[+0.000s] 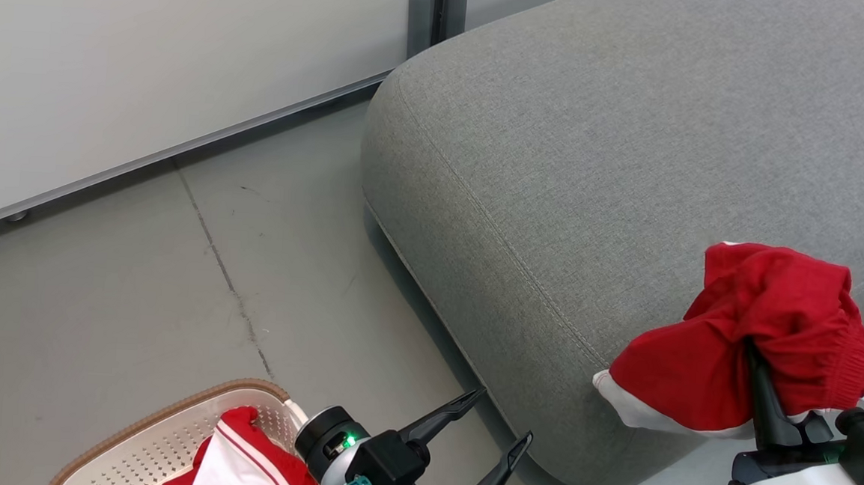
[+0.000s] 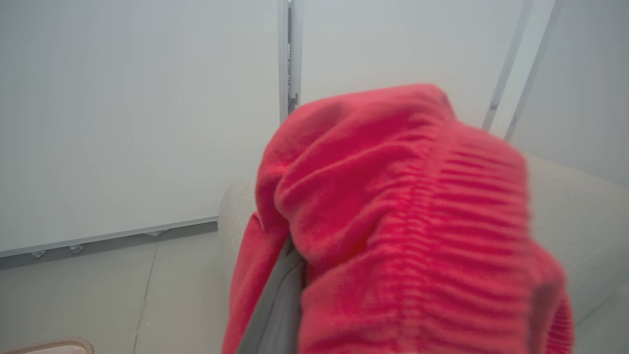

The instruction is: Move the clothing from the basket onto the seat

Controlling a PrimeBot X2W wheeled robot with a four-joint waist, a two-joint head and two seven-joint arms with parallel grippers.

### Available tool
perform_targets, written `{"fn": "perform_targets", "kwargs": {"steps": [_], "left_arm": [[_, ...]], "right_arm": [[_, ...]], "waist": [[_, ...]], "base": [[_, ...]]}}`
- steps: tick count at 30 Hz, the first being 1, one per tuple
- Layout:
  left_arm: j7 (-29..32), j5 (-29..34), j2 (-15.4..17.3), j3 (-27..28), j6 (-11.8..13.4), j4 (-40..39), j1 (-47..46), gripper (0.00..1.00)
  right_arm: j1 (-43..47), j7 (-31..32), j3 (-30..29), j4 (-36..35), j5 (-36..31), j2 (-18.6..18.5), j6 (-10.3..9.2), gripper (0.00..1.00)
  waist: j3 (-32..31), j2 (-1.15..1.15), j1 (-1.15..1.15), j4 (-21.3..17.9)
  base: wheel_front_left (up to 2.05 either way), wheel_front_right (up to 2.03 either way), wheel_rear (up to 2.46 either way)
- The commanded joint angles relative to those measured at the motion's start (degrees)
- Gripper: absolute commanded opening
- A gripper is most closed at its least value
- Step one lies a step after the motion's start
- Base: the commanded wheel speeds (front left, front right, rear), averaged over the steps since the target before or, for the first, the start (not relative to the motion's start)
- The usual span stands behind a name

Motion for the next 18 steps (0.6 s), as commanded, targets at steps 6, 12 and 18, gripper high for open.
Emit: {"fn": "perform_targets", "kwargs": {"steps": [6, 12, 18], "left_arm": [[-0.04, 0.52, 0.42, 1.71, -0.05, -0.60, 0.09, 1.00], [-0.04, 1.75, 0.58, 4.20, -0.05, -1.36, 0.06, 1.00], [-0.04, 2.56, 1.78, 3.39, -0.05, -1.62, -2.64, 1.00]], "right_arm": [[-2.22, -0.29, -0.78, -0.50, 0.22, -0.63, 0.09, 0.00], [-7.75, -0.29, -2.22, -1.55, 2.62, -1.82, 0.09, 0.00], [-16.01, -0.29, -5.43, -1.06, 3.73, -5.72, 0.09, 0.00]], "waist": [[0.27, 0.00, 0.00, 0.22], [2.64, 0.00, 0.00, 0.35], [7.34, 0.00, 0.00, 2.53]], "base": [[0.00, 0.00, 0.00], [0.00, 0.00, 0.00], [0.00, 0.00, 0.00]]}}
